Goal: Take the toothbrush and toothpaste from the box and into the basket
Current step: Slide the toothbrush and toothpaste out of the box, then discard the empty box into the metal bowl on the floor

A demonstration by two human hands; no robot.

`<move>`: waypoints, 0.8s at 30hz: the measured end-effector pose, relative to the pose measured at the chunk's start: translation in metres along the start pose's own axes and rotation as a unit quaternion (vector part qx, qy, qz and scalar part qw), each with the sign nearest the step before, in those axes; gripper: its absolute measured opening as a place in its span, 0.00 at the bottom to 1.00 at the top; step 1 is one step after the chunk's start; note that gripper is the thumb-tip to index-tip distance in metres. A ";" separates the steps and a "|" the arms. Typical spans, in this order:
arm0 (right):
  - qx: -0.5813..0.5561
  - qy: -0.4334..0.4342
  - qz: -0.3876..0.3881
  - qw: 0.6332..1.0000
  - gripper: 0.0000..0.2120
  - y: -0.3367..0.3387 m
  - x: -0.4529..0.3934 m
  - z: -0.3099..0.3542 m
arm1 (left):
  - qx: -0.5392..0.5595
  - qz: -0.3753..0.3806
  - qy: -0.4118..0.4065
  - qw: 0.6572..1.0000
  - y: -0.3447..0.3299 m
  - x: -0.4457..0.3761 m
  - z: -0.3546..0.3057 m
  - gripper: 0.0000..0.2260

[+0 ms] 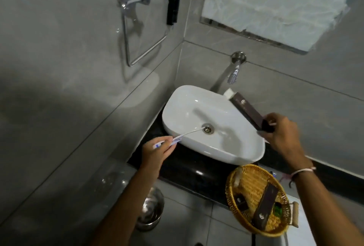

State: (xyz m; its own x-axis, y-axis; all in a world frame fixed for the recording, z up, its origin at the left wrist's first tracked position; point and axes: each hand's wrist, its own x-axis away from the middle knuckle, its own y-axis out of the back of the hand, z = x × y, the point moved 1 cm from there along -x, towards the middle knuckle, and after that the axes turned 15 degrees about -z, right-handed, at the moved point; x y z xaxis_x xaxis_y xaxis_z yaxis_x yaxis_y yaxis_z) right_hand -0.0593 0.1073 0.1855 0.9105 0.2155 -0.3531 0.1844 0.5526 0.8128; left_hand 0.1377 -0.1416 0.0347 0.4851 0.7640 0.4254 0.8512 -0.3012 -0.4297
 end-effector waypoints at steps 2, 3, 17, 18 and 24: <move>-0.129 -0.065 0.037 0.989 0.16 -0.033 0.023 0.008 | -0.044 -0.043 -0.032 0.998 0.034 0.003 -0.003 0.12; -0.177 -0.082 0.046 0.980 0.15 -0.051 0.035 0.015 | -0.049 -0.060 -0.029 0.997 0.051 0.006 -0.002 0.09; -0.300 -0.018 0.346 0.889 0.19 -0.321 0.266 0.038 | -0.333 -0.239 -0.055 0.910 0.277 0.030 0.169 0.13; -0.301 -0.016 0.356 0.885 0.21 -0.340 0.280 0.028 | -0.350 -0.245 -0.056 0.902 0.286 0.026 0.185 0.12; -0.217 -0.031 0.336 0.916 0.18 -0.464 0.327 -0.057 | -0.428 -0.253 -0.041 0.867 0.342 0.008 0.293 0.04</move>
State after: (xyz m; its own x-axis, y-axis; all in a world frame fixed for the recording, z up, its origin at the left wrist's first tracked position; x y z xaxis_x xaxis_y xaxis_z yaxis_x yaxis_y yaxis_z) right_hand 0.1322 -0.0331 -0.3338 0.7867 0.5849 0.1975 -0.5771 0.5830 0.5719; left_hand 0.3735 -0.0715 -0.3423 0.0208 0.9493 0.3135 0.8051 -0.2018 0.5577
